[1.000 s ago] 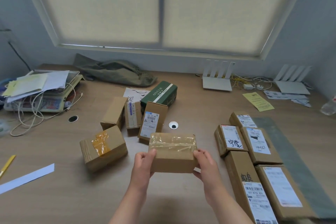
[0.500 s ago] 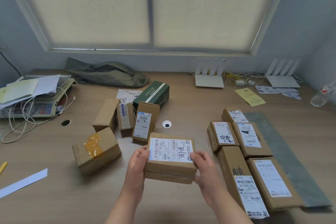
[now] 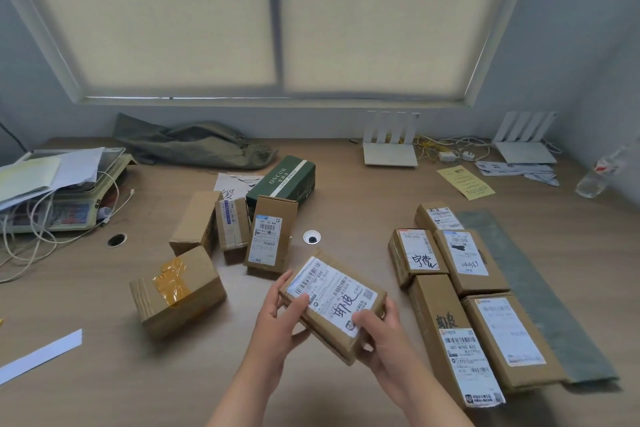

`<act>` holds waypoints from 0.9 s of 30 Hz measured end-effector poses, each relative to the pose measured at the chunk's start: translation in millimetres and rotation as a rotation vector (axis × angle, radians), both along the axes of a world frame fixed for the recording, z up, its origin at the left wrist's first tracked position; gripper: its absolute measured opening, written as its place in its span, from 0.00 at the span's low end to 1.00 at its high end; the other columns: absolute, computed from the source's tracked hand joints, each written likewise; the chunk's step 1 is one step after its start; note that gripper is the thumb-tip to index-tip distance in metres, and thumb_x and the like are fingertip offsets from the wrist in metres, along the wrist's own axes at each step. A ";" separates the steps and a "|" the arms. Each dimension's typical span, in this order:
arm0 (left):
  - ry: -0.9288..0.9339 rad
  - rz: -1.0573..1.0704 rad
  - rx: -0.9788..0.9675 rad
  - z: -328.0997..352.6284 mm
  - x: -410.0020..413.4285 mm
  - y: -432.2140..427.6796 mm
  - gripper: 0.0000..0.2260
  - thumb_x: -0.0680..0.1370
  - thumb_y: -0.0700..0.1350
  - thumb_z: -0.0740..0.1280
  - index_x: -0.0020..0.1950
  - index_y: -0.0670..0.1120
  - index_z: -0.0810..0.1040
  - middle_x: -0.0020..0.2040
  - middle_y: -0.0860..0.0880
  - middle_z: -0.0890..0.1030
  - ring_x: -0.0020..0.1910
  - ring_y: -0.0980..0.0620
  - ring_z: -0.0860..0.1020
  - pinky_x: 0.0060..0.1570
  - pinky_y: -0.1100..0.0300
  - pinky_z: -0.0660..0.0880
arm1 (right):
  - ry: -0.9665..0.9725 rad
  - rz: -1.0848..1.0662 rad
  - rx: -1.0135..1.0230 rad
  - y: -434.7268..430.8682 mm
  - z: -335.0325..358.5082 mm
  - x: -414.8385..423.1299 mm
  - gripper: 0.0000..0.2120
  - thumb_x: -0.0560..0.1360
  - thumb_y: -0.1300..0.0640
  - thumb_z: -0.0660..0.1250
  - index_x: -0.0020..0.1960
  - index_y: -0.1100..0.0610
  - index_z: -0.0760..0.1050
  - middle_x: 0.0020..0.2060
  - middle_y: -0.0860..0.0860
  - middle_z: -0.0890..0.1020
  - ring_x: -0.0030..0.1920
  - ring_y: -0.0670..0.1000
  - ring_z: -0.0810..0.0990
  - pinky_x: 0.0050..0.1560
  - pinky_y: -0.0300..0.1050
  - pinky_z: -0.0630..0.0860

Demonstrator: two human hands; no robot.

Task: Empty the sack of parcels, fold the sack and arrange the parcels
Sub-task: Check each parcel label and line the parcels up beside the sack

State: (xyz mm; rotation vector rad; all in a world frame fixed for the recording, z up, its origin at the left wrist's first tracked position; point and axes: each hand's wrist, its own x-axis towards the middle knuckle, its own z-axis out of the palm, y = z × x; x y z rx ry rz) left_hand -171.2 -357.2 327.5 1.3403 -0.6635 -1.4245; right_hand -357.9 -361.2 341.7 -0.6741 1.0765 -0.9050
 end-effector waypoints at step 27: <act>-0.113 -0.130 0.130 -69.5 -145.3 -32.7 0.26 0.78 0.29 0.60 0.66 0.58 0.74 0.57 0.54 0.86 0.54 0.58 0.84 0.51 0.64 0.78 | 1.073 0.156 -0.156 -40.7 -53.1 -91.2 0.21 0.81 0.55 0.62 0.73 0.51 0.68 0.61 0.50 0.75 0.59 0.51 0.75 0.55 0.42 0.70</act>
